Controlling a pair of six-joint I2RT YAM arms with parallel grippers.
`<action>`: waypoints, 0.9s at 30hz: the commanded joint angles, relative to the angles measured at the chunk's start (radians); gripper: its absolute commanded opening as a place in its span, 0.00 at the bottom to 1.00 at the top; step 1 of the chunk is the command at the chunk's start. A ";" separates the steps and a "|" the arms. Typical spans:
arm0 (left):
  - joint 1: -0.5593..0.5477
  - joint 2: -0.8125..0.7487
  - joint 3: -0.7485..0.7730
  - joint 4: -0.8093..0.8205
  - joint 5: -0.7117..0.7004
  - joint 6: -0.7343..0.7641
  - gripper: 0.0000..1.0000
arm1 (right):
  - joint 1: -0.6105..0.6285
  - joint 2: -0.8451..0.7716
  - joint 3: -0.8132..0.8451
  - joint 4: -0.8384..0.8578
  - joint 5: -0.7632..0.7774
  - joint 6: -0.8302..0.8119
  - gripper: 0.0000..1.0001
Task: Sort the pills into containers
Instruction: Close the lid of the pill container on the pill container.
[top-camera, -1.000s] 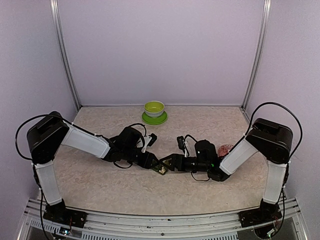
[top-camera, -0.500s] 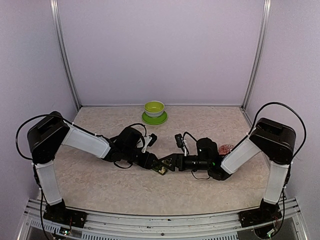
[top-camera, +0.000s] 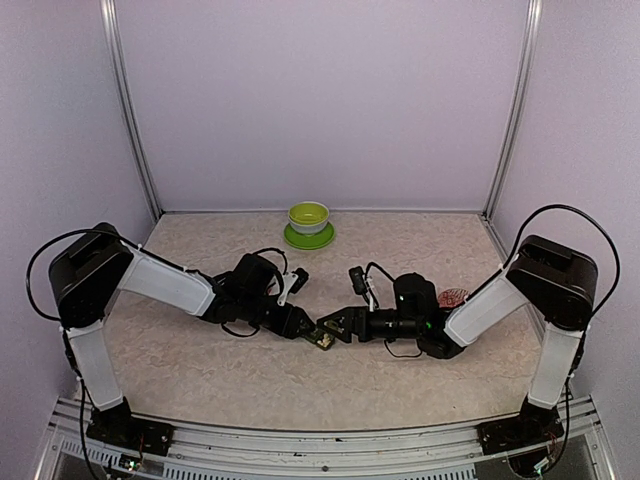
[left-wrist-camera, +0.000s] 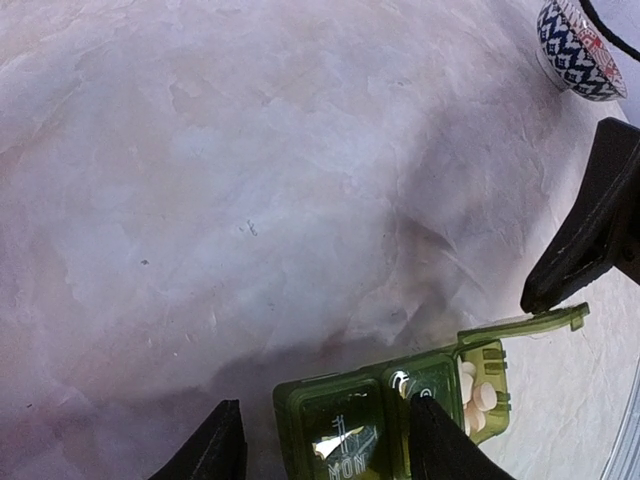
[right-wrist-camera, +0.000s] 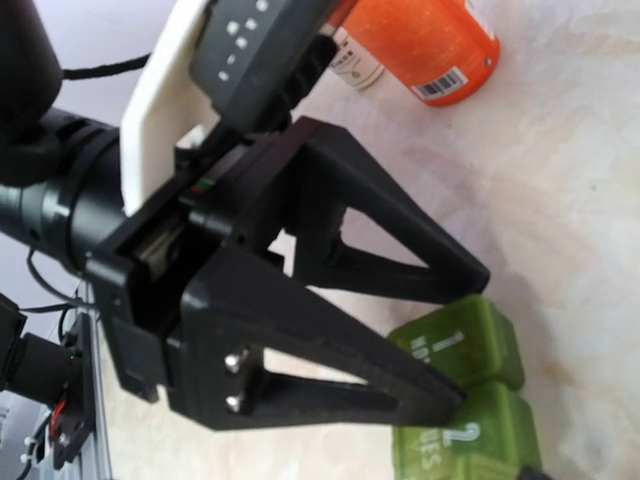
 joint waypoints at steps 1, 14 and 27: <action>0.008 0.022 -0.017 -0.110 -0.018 0.029 0.53 | -0.003 -0.027 0.003 0.002 -0.031 -0.009 0.83; 0.003 0.058 0.005 -0.128 -0.010 0.033 0.50 | 0.003 -0.011 0.003 -0.002 -0.080 -0.003 0.67; 0.003 0.062 0.007 -0.128 -0.009 0.033 0.49 | 0.006 0.049 0.014 0.011 -0.102 0.014 0.42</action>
